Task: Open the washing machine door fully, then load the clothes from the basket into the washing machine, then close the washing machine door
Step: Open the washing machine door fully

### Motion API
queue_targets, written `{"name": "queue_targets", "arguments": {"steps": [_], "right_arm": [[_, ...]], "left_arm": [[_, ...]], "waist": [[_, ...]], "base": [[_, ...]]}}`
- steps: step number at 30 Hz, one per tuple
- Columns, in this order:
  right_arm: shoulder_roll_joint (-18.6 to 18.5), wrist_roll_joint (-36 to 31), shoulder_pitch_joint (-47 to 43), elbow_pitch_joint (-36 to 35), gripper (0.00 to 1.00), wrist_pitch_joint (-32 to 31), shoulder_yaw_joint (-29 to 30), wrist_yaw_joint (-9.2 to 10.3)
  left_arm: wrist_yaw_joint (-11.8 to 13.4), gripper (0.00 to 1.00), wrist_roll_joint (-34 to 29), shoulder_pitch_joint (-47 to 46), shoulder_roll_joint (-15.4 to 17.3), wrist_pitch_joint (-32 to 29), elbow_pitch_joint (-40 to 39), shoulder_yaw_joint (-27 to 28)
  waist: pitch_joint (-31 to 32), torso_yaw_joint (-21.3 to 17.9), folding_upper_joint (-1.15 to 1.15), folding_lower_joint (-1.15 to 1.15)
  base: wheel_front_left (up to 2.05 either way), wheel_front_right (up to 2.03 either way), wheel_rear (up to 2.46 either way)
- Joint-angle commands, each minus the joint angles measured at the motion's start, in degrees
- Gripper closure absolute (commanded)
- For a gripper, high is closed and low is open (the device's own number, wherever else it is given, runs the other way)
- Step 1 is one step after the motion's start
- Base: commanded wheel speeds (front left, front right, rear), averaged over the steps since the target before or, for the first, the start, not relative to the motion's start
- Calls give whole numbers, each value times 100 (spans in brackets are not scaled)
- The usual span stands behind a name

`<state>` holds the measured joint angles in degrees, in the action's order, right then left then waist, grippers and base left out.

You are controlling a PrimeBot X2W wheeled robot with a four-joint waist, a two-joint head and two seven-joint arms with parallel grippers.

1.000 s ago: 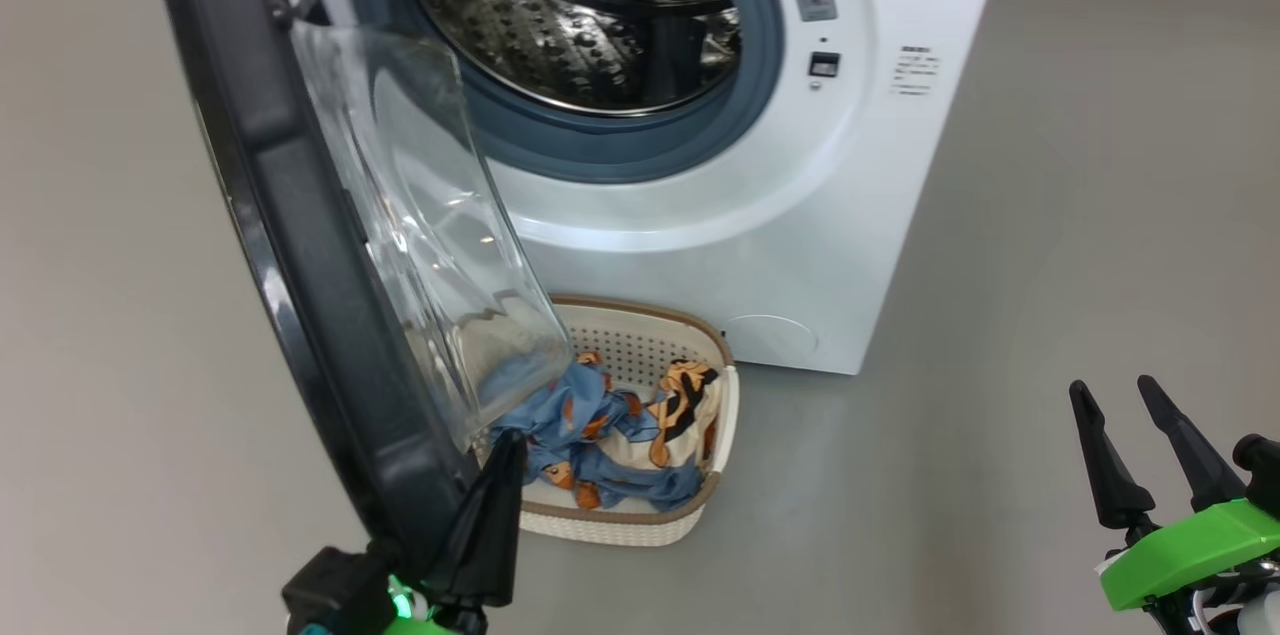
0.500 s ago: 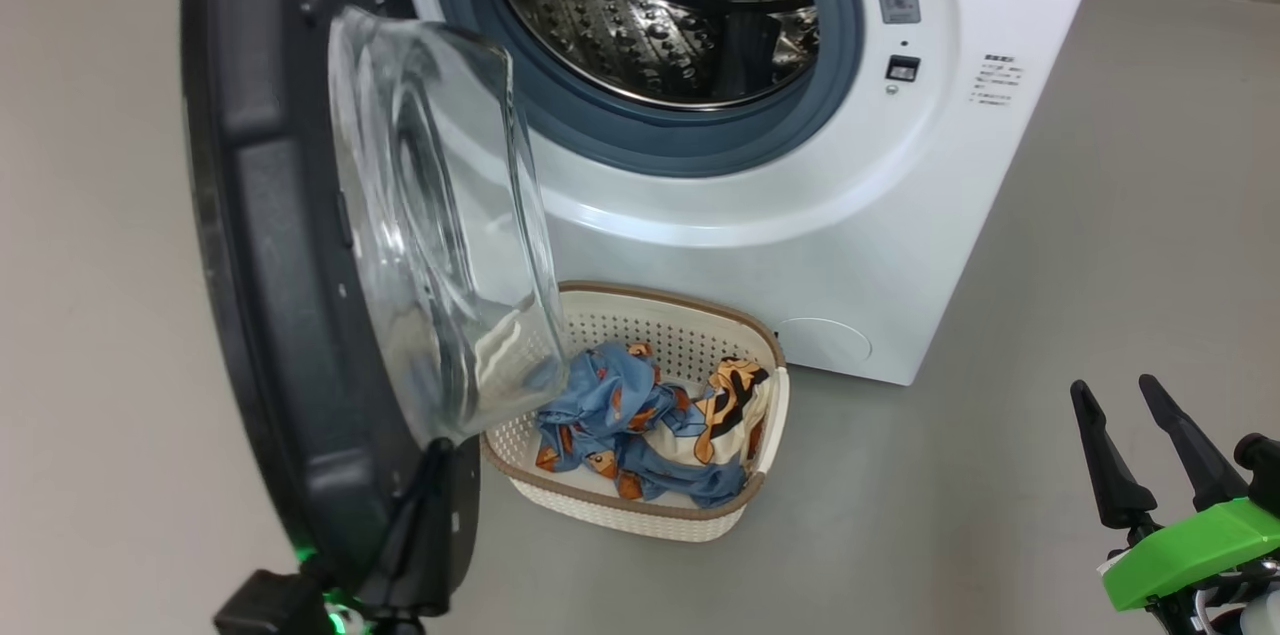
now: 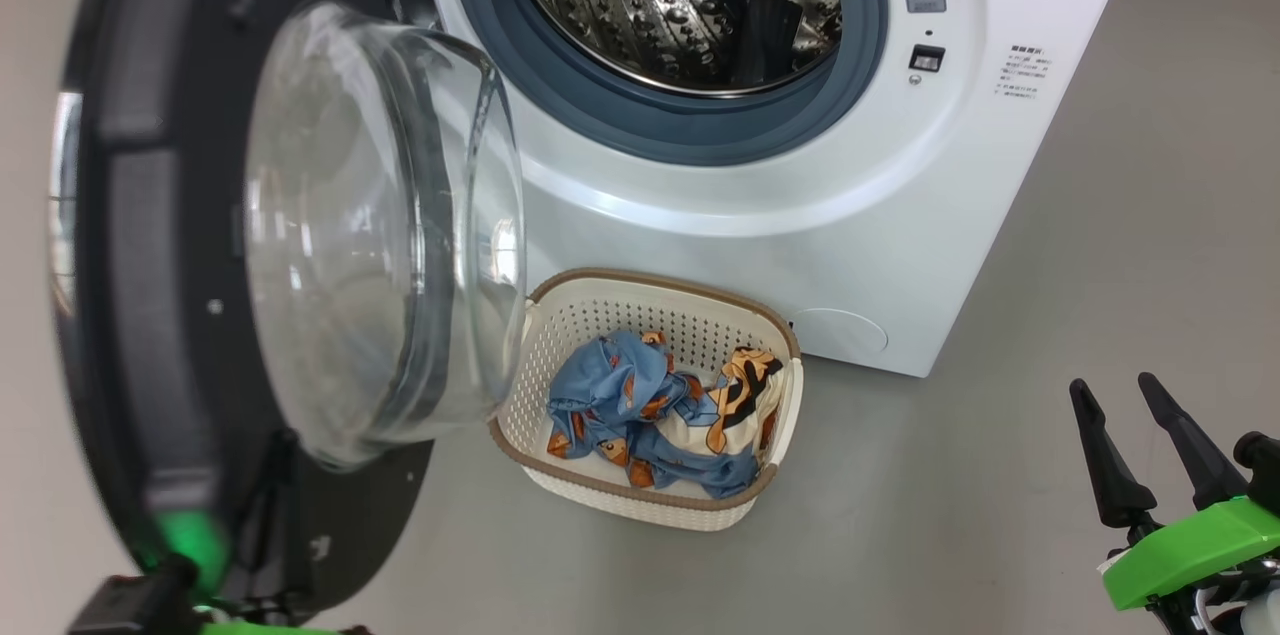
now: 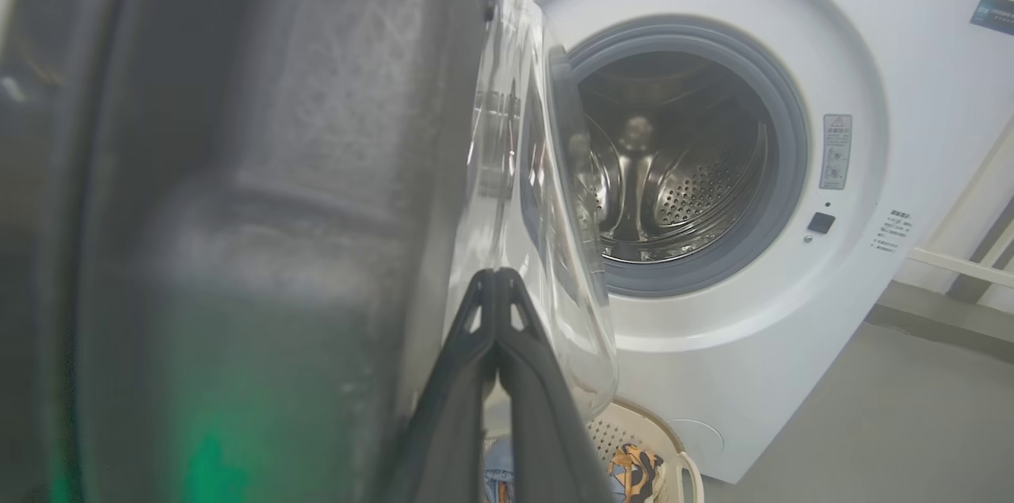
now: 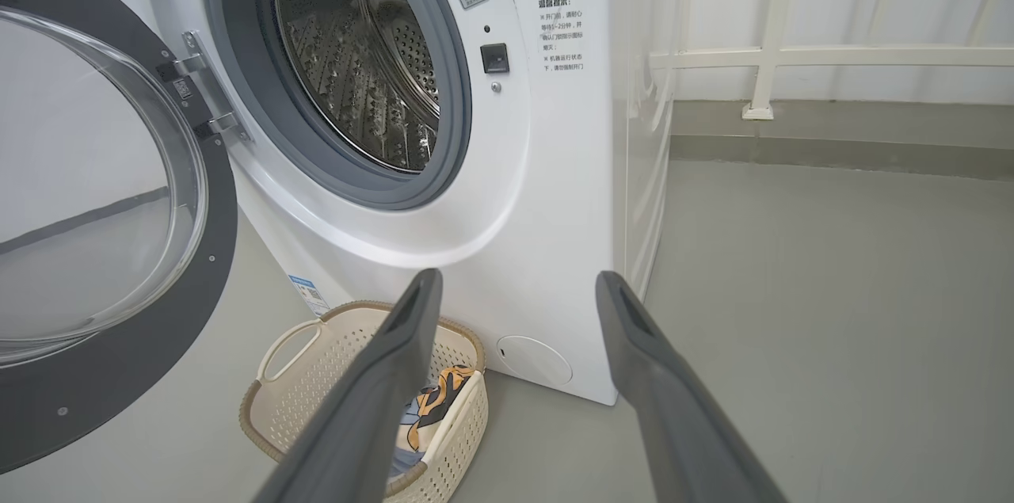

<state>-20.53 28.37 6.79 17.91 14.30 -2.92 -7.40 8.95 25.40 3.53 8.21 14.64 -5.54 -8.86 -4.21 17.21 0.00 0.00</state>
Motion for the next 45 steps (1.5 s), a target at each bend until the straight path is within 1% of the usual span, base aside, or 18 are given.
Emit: {"name": "queue_targets", "arguments": {"steps": [1,4,9,19,28,32,40,45], "right_arm": [[-157,-30,49,-153,0,70,-126,-9],[-165,-26,67,-157,0,70,-134,-9],[-155,-45,71,-191,0,70,-153,-9],[-176,-38,148,-188,0,70,-189,-9],[-216,-17,243,-184,0,70,-241,-9],[-253,-3,295,-179,0,70,-278,-9],[-315,29,416,-184,0,70,-334,-9],[-347,40,454,-204,0,70,-346,-9]], "left_arm": [[138,100,-56,-212,186,36,-26,429],[161,100,-51,-233,239,36,55,569],[195,100,-57,-317,382,36,310,990],[74,100,-134,-652,654,36,1072,1729],[-134,100,-225,-1185,893,36,1900,2344],[-265,100,-271,-1440,1028,36,2242,2600],[-456,100,-390,-1861,1255,36,2805,3179],[-662,100,-524,-2189,1431,36,3239,3481]], "waist": [[-49,2,0,0],[-81,-2,0,0],[-154,-25,0,0],[-308,-78,0,0],[-420,-132,0,0],[-483,-169,0,0],[-629,-271,0,0],[-709,-329,0,0]], "base": [[0,0,0],[0,0,0],[0,0,0],[0,0,0],[0,0,0],[0,0,0],[0,0,0],[0,0,0]]}}
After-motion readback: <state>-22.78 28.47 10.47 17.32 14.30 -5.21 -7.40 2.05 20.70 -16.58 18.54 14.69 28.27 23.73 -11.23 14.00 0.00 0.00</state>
